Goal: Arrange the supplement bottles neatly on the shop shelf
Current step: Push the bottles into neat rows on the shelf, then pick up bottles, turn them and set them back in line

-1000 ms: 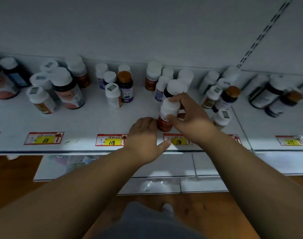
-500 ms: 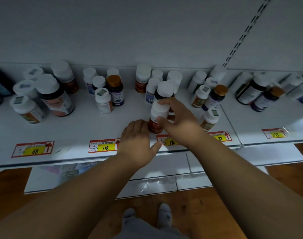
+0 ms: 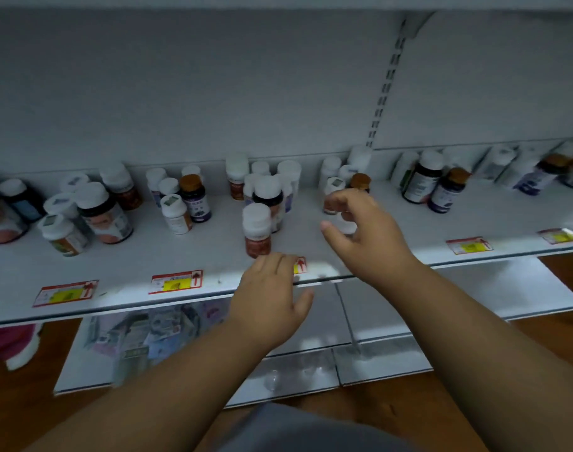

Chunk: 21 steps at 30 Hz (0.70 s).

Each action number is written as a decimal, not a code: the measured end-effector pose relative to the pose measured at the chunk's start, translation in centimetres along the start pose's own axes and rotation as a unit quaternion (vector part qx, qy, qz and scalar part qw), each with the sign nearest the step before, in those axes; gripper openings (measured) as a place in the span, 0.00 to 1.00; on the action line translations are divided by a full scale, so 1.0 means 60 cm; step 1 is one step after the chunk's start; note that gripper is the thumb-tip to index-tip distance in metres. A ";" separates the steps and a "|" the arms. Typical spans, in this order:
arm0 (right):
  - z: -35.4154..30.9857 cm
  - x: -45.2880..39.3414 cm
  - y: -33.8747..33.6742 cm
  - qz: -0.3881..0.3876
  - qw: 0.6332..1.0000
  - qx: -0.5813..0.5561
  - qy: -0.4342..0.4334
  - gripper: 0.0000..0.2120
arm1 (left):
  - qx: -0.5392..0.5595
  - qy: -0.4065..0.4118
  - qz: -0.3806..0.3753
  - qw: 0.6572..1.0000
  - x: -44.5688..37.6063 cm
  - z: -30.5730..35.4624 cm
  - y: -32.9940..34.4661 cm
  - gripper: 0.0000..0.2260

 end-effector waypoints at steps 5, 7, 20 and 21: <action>0.096 0.138 -0.174 0.044 0.998 0.028 0.034 0.16 | 0.072 0.047 0.013 0.996 -0.056 0.218 0.045 0.24; 0.152 0.197 -0.256 0.069 0.995 0.033 0.065 0.16 | 0.091 0.080 0.008 0.993 -0.080 0.321 0.074 0.24; 0.461 0.351 -0.575 0.167 0.969 0.022 0.182 0.17 | 0.130 0.181 -0.060 0.973 -0.280 0.733 0.236 0.23; 0.485 0.345 -0.593 0.169 0.967 0.032 0.187 0.17 | 0.138 0.192 -0.064 0.969 -0.308 0.759 0.245 0.23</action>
Point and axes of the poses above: each hand's wrist, its own x-axis away from the middle knuckle, its own y-axis out of the palm, z = x × y, the point moved 10 cm from there along -x, towards the middle knuckle, and after that the axes turned 10 degrees about -z, right-handed, at the moved point
